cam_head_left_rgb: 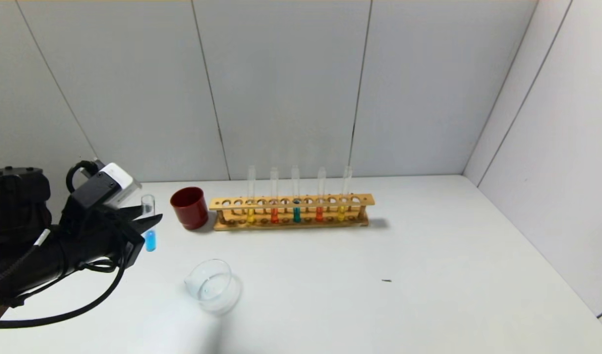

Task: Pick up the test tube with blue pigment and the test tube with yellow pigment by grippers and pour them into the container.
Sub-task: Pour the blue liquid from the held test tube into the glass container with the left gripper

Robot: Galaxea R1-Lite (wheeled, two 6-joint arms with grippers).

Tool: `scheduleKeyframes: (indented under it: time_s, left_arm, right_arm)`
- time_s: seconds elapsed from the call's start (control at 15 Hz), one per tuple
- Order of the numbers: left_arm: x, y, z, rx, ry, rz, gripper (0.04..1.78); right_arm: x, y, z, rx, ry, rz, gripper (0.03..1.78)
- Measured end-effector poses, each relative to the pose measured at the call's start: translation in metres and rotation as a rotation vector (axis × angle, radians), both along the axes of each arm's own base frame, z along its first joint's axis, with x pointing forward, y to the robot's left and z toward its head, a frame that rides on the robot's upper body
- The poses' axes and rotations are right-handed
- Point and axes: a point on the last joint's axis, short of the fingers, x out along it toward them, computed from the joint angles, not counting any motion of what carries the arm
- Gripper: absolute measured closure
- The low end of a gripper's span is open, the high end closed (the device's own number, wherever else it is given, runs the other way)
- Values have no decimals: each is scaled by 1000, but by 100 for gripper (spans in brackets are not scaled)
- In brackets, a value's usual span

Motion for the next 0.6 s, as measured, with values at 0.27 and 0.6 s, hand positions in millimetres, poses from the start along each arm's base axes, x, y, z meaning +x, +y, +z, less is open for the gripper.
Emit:
scheduleKeyframes:
  time_s: [0.27,0.6]
  left_arm:
    - [-6,0,-11,178,-37,-67,151]
    - [3,0,-18,379,-63,-134,151]
  right_arm:
    - [0,0,0,0,0,0,6]
    - [0,0,0,0,0,0,6]
